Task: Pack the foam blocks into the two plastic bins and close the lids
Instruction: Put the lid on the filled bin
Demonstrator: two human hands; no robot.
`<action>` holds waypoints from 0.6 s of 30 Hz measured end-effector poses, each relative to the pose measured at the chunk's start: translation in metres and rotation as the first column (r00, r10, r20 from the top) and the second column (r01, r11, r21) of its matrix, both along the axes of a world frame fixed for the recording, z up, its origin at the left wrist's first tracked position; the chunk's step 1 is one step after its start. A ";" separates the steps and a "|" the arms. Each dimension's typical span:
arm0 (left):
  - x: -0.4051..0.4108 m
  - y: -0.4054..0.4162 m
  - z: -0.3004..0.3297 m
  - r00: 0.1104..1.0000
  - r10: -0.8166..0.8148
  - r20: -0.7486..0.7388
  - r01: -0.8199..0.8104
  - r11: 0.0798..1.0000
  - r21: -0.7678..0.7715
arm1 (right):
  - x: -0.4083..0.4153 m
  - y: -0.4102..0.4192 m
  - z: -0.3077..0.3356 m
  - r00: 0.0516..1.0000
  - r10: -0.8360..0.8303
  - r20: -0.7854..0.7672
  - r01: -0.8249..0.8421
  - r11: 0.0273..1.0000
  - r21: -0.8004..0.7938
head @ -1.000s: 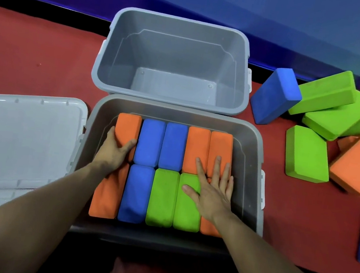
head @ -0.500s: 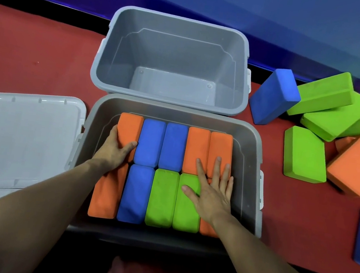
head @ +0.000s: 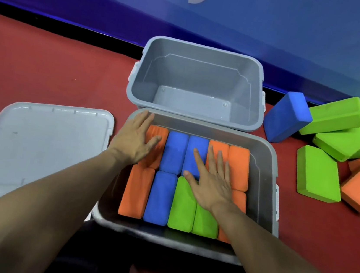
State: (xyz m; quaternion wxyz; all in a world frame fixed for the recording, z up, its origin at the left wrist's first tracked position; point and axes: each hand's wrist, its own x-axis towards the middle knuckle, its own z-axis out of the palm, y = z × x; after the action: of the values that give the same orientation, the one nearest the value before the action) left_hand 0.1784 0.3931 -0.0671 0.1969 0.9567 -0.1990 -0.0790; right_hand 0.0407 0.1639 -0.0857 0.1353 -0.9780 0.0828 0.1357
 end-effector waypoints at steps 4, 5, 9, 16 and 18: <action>0.005 0.059 0.024 0.994 0.106 0.020 -0.107 0.993 0.053 | 0.030 0.052 0.019 0.989 0.121 0.086 -0.122 0.992 0.014; 0.004 0.077 0.028 0.988 0.152 0.017 -0.153 0.986 0.063 | 0.036 0.068 0.024 0.982 0.157 0.107 -0.158 0.987 0.005; -0.006 0.152 0.035 0.944 0.331 -0.014 -0.330 0.942 0.061 | 0.060 0.139 0.039 0.943 0.301 0.141 -0.304 0.952 0.007; -0.061 0.284 0.007 0.862 0.503 -0.063 -0.494 0.862 0.113 | 0.077 0.261 0.032 0.828 0.551 0.104 -0.553 0.833 -0.009; -0.081 0.314 -0.010 0.818 0.566 -0.097 -0.556 0.823 0.115 | 0.079 0.291 0.018 0.783 0.619 0.067 -0.618 0.785 -0.043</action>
State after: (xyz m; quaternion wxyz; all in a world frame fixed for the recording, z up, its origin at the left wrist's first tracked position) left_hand 0.0973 0.7066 -0.0776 0.1844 0.9731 0.1079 -0.0864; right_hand 0.1196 0.4549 -0.0681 0.0773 -0.9569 -0.2461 0.1338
